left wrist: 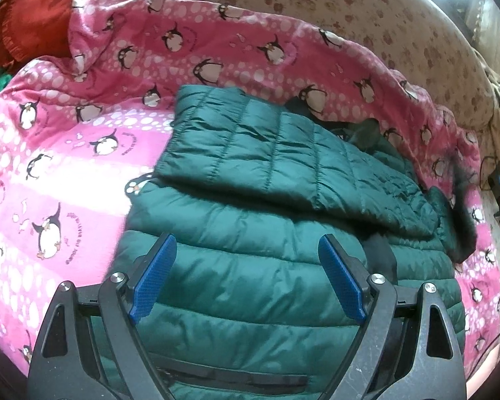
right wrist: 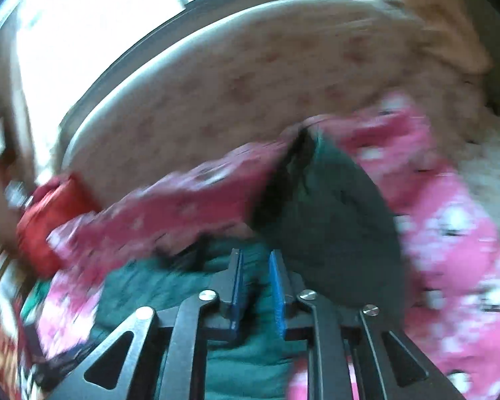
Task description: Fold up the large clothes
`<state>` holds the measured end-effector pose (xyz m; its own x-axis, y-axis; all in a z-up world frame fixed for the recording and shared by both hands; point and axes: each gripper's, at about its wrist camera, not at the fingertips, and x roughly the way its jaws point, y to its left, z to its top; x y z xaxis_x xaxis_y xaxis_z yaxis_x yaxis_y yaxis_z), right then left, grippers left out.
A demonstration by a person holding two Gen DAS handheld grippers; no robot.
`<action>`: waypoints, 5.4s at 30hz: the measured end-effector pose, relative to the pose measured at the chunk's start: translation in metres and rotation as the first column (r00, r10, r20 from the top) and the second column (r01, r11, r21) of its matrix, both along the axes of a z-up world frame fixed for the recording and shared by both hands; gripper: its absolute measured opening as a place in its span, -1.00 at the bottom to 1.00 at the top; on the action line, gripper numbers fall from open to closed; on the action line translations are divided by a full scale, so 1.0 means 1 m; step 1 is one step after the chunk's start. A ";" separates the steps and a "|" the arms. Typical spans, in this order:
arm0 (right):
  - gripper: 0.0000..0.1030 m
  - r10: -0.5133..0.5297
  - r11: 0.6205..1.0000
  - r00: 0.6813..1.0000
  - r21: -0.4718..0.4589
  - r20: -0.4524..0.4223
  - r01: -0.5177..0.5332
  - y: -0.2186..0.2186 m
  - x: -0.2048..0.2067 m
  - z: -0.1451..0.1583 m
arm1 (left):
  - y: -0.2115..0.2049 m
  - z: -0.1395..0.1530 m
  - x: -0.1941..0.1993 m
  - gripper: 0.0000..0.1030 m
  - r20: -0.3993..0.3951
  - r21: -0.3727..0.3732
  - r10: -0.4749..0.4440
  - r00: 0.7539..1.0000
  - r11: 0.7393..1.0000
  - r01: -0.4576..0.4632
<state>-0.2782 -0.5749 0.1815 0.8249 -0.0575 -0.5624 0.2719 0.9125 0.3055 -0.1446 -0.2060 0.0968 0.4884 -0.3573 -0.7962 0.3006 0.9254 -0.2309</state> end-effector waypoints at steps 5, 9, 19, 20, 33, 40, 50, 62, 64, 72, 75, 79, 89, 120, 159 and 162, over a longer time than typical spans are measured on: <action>-0.72 0.159 0.981 0.984 -0.097 -0.074 -0.166 0.078 0.047 -0.021 | 0.015 -0.002 0.004 0.69 -0.019 -0.015 0.024 1.000 1.000 -0.024; -0.62 0.106 0.978 0.982 -0.163 -0.155 -0.131 0.087 0.065 -0.036 | 0.022 -0.001 0.005 0.69 0.000 -0.015 0.026 1.000 1.000 -0.026; 0.29 -0.158 0.932 0.922 -0.361 -0.354 0.022 0.009 0.045 -0.092 | 0.018 -0.013 0.009 0.69 -0.032 -0.025 0.027 0.999 0.999 -0.028; 0.29 -0.178 0.928 0.910 -0.372 -0.376 0.028 0.000 0.046 -0.101 | 0.017 -0.013 0.009 0.69 -0.031 -0.023 0.026 0.999 0.999 -0.027; -0.72 -0.143 0.962 0.960 -0.262 -0.239 0.079 -0.015 0.052 -0.073 | 0.021 -0.014 0.016 0.69 -0.036 -0.036 0.039 0.999 0.999 -0.040; -0.72 0.123 0.990 0.988 -0.060 -0.089 -0.129 0.064 0.054 -0.018 | 0.030 -0.010 0.016 0.69 -0.041 -0.070 0.060 0.997 0.996 -0.063; -0.63 0.339 0.935 0.893 0.000 -0.297 -0.355 0.197 0.145 -0.107 | 0.044 -0.006 0.015 0.69 -0.053 -0.090 0.065 0.996 0.993 -0.070; 0.03 0.273 0.957 0.928 -0.030 -0.254 -0.290 0.151 0.081 -0.066 | -0.003 0.010 0.041 0.70 -0.077 -0.179 -0.031 0.997 0.984 0.016; 0.03 0.236 0.968 0.941 -0.026 -0.241 -0.250 0.134 0.068 -0.061 | -0.019 0.004 0.049 0.70 -0.108 -0.170 -0.025 0.994 0.985 0.006; 0.03 0.105 0.992 0.972 -0.047 -0.208 -0.117 0.075 0.022 -0.047 | -0.055 -0.013 0.069 0.01 -0.184 -0.236 -0.029 0.982 0.972 -0.016; 0.03 0.037 0.999 0.983 -0.031 -0.177 -0.043 0.050 0.009 -0.040 | -0.062 -0.007 0.077 -0.53 -0.203 -0.236 -0.061 0.977 0.972 0.012; 0.03 -0.027 0.996 0.992 0.076 -0.122 0.036 0.026 0.003 -0.033 | -0.057 0.032 0.077 -0.62 -0.099 -0.242 -0.087 0.991 0.968 0.061; 0.04 -0.038 0.994 0.989 0.091 -0.144 0.052 0.035 0.041 -0.051 | 0.009 0.020 0.107 -0.63 -0.083 -0.141 0.003 0.997 0.990 -0.015; 0.35 -0.005 0.983 0.938 -0.175 -0.346 -0.059 0.092 0.202 -0.154 | -0.037 -0.041 0.117 0.59 0.029 0.070 -0.003 1.000 0.998 0.001; 0.35 -0.174 0.975 0.918 -0.192 -0.356 0.110 0.036 0.125 -0.156 | -0.044 -0.057 0.118 0.96 0.019 0.051 -0.047 0.999 0.998 0.046; 0.35 -0.182 0.969 0.913 -0.227 -0.365 0.102 0.041 0.126 -0.144 | -0.045 -0.057 0.118 0.97 0.018 0.050 -0.048 0.999 0.998 0.047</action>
<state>-0.1523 -0.5338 0.0373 0.5256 -0.3011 -0.7957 0.4620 0.8864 -0.0303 -0.0263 -0.2505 0.0395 0.4871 -0.3411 -0.8040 0.3486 0.9200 -0.1791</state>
